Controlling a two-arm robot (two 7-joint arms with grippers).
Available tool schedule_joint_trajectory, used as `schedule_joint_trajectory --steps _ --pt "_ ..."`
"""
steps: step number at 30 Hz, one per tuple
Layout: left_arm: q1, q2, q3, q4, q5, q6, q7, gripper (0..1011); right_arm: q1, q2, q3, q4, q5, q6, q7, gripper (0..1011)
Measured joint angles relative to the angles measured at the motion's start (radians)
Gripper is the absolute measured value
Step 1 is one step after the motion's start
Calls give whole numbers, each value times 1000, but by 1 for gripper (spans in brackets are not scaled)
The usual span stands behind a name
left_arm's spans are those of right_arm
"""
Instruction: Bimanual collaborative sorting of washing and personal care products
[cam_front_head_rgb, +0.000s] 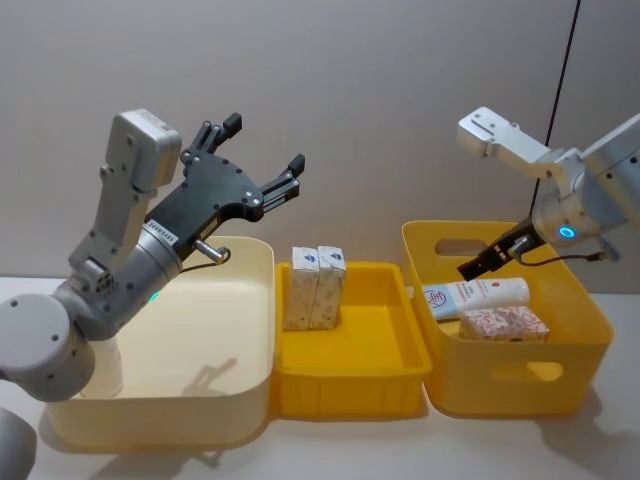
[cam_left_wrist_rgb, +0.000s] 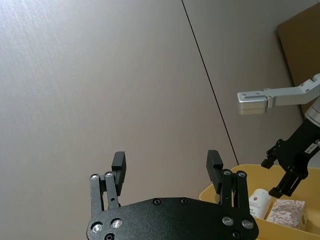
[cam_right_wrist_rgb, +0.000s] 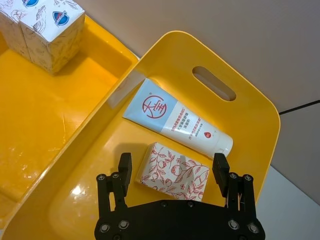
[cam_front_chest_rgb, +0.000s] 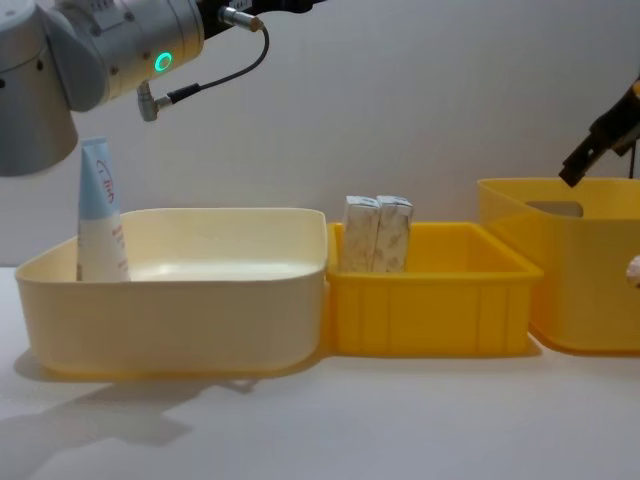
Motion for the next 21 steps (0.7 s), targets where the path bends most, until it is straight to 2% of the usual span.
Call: schedule_joint_trajectory --steps 21 --pt "0 0 0 0 0 0 0 1003 13 -3 -5 29 -1 6 16 1001"
